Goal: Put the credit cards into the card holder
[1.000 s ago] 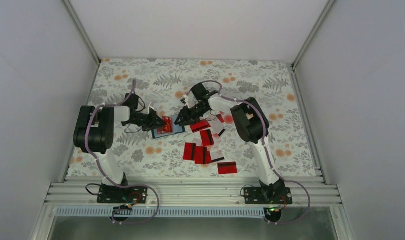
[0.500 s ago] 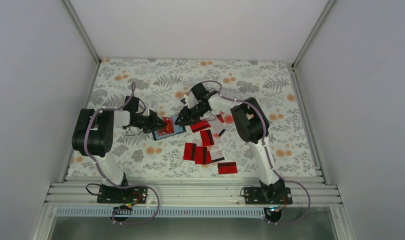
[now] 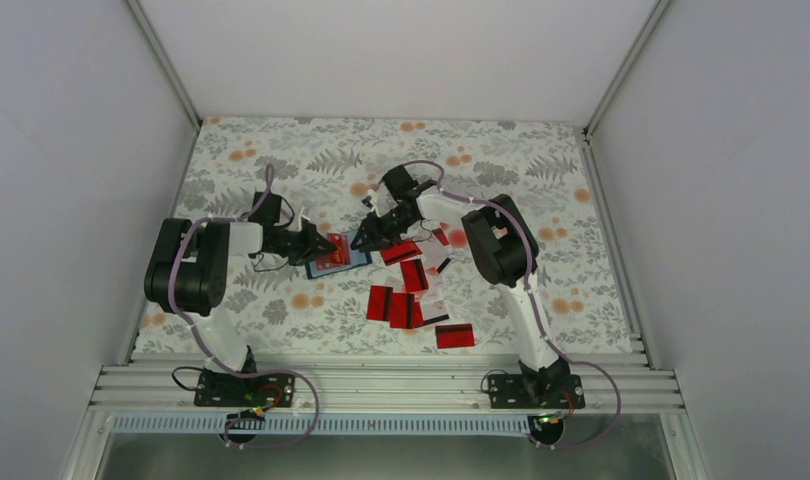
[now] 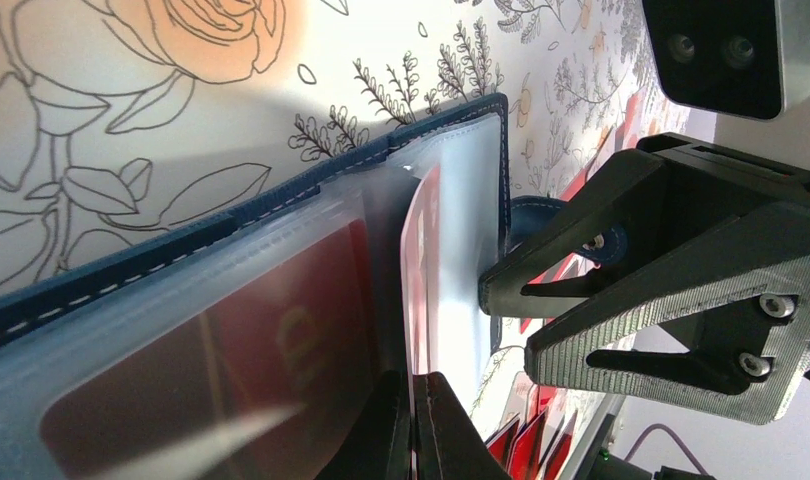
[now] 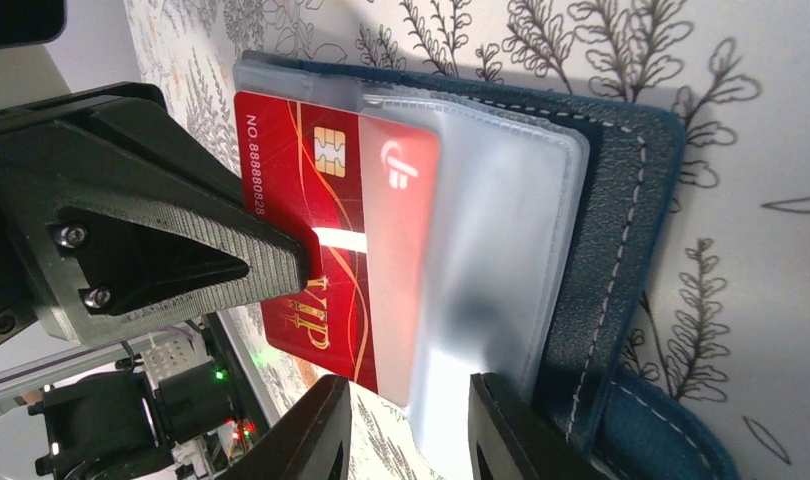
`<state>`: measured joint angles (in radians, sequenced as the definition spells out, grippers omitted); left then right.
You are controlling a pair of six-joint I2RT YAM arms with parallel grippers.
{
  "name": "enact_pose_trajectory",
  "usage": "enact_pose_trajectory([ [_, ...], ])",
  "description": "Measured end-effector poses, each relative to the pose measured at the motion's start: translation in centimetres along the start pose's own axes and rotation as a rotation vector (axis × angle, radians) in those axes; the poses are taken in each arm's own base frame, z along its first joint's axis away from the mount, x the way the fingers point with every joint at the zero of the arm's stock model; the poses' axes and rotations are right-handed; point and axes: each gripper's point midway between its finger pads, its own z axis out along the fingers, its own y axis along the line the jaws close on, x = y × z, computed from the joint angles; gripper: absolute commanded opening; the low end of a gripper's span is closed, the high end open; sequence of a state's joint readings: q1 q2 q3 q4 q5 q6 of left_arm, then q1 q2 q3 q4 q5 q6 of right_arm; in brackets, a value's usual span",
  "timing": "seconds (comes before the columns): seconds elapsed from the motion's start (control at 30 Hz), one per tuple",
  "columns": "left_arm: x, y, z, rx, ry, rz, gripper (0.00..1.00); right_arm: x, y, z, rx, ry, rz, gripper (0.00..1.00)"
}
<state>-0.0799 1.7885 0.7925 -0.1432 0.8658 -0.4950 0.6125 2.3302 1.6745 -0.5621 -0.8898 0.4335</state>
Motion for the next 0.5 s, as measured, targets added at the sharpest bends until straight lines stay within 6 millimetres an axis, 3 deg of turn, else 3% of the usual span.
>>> enact_pose_trajectory([
  [0.3,0.0,-0.2,0.4,-0.008,-0.011,0.014,0.02,-0.4,-0.3,-1.3,0.061,-0.019,-0.009,0.31],
  [0.5,0.0,-0.3,0.5,-0.011,-0.011,0.023,0.02,0.0,0.7,-3.3,0.113,-0.063,-0.041,0.31],
])
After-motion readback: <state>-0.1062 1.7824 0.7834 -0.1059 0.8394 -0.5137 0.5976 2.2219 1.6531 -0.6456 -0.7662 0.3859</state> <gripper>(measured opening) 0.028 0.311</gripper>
